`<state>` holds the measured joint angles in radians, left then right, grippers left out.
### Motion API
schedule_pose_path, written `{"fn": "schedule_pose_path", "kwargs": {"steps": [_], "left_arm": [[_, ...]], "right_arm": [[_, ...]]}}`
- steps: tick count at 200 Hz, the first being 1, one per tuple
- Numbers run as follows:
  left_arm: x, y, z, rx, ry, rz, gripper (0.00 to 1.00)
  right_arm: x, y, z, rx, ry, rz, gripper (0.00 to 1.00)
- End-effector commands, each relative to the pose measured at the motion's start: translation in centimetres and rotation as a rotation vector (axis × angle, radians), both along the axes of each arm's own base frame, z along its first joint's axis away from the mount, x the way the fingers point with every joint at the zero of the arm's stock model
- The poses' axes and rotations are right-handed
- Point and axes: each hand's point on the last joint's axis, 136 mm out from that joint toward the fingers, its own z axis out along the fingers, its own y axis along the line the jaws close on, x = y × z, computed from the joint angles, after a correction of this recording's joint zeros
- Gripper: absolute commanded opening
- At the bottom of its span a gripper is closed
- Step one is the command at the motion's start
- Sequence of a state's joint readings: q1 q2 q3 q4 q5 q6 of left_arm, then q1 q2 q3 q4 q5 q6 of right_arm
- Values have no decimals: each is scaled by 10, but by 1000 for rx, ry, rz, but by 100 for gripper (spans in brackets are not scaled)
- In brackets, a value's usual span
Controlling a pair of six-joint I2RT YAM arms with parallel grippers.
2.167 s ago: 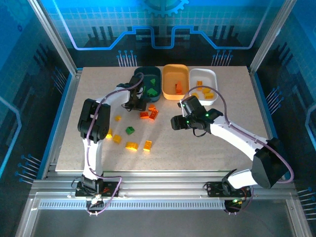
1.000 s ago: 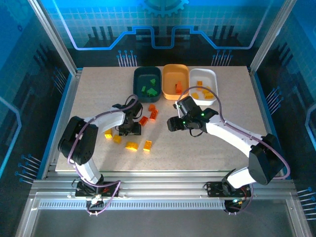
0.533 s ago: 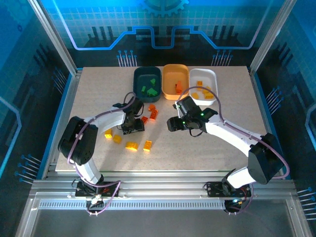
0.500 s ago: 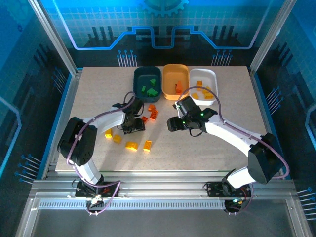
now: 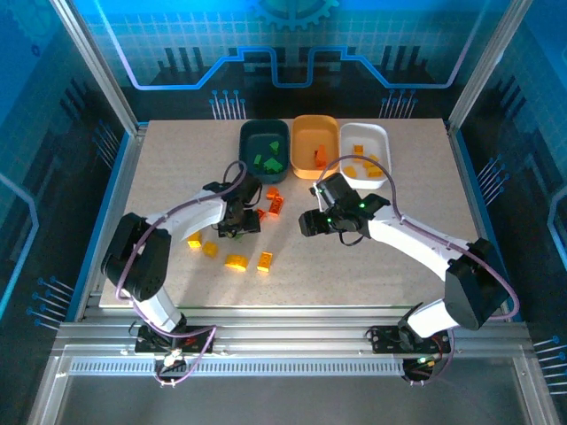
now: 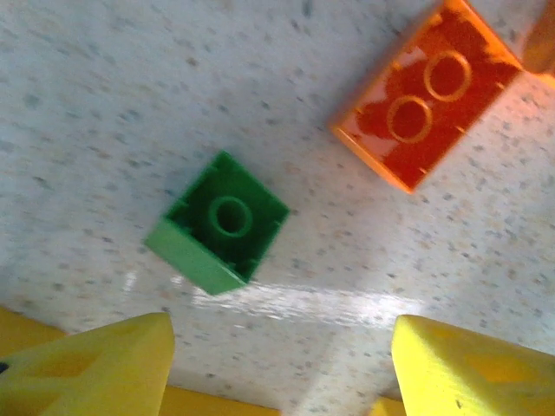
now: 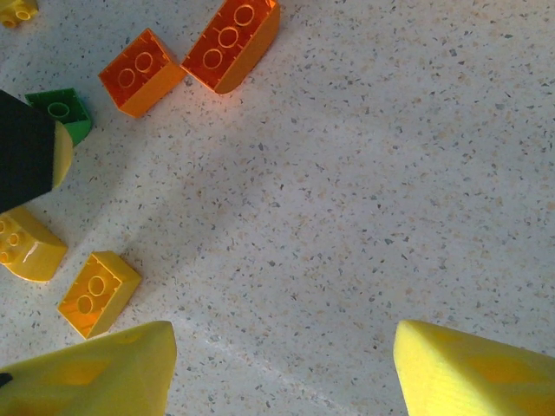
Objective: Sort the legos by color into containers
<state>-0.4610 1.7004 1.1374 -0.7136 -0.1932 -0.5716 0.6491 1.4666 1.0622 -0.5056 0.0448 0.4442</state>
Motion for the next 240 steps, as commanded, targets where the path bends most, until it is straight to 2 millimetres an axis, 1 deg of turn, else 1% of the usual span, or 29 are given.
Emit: {"fn": "schedule_pose_path", "kwargs": {"steps": [1, 19, 43, 59, 87, 115, 130, 159, 179, 218, 240], "left_arm": [[9, 20, -7, 156, 17, -31, 68], [14, 22, -12, 179, 16, -48, 68], [15, 25, -23, 181, 40, -53, 68], [15, 23, -30, 159, 47, -64, 67], [15, 17, -37, 123, 54, -74, 62], [10, 16, -42, 109, 65, -75, 58], [6, 15, -43, 97, 71, -73, 56], [0, 13, -44, 70, 75, -59, 49], [-3, 12, -44, 57, 75, -56, 47], [5, 18, -45, 109, 62, -52, 39], [10, 18, -40, 119, 59, -48, 31]], "right_arm": [[0, 8, 4, 8, -9, 15, 69], [-1, 6, 6, 1, -12, 12, 69], [-2, 3, 6, -9, -17, 9, 69], [-2, 3, 7, -9, -20, 8, 69], [-1, 5, 6, -6, -13, 12, 69], [0, 6, 7, 0, -14, 14, 69], [0, 6, 6, -2, -11, 14, 69], [0, 8, 5, 0, -11, 17, 69], [0, 8, 4, 1, -8, 15, 69], [-1, 10, 5, 3, -9, 20, 69], [-1, 7, 6, -4, -15, 16, 69]]}}
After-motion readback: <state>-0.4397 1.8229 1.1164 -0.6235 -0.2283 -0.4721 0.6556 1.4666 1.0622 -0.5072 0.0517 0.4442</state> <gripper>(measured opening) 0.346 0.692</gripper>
